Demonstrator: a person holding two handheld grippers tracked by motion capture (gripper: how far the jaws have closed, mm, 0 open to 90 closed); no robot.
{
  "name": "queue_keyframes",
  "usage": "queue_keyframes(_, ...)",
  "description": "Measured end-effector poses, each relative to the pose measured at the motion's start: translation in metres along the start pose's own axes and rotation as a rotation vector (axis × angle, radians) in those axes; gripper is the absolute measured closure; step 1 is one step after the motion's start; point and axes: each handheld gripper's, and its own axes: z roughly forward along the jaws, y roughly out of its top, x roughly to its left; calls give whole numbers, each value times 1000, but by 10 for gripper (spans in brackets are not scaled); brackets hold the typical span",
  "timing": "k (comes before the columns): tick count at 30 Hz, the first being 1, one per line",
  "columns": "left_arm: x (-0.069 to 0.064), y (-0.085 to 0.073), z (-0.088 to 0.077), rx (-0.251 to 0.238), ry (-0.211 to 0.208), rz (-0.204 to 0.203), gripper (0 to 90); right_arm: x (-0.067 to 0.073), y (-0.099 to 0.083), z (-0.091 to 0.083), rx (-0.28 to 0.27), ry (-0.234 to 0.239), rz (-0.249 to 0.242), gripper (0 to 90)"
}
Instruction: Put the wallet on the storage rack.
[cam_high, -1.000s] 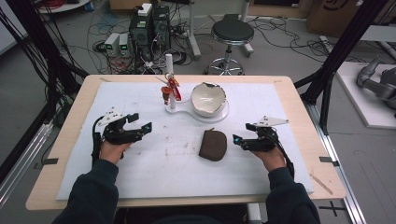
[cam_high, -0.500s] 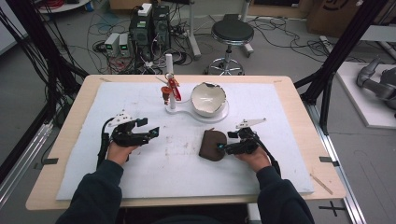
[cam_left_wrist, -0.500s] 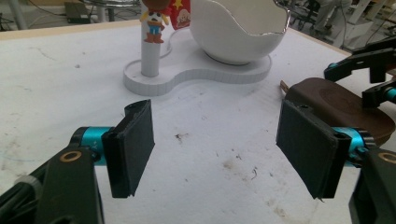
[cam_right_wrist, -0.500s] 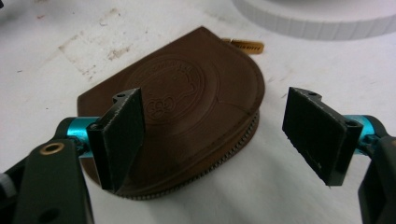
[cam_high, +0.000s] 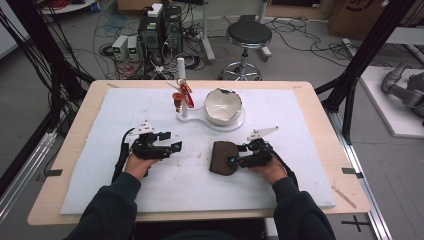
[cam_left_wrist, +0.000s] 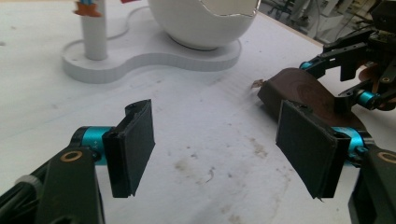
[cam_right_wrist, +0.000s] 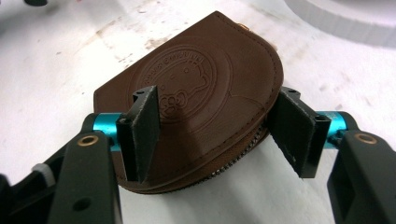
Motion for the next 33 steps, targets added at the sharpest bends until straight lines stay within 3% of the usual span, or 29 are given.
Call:
queue_keyframes(7, -17, 0, 27, 41, -105, -18, 279, 18, 4, -3, -42, -36, -192, 385)
queue_keyframes(14, -26, -2, 44, 74, -177, -22, 316, 29, 5, -6, -78, -69, -317, 394)
queue_keyframes(19, -27, -1, 48, 53, -199, -42, 337, 33, 6, -7, -96, -70, -353, 410)
queue_keyframes(27, -31, -1, 53, 40, -275, -66, 354, 40, 9, -7, -119, -74, -417, 456)
queue_keyframes(29, -33, -1, 53, 39, -293, -62, 449, 40, 10, -6, -112, -81, -411, 456)
queue_keyframes(31, -34, 0, 52, 36, -304, -32, 537, 40, 10, -6, -111, -74, -396, 456)
queue_keyframes(33, -35, 1, 51, 37, -296, -15, 553, 39, 9, -6, -109, -73, -386, 450)
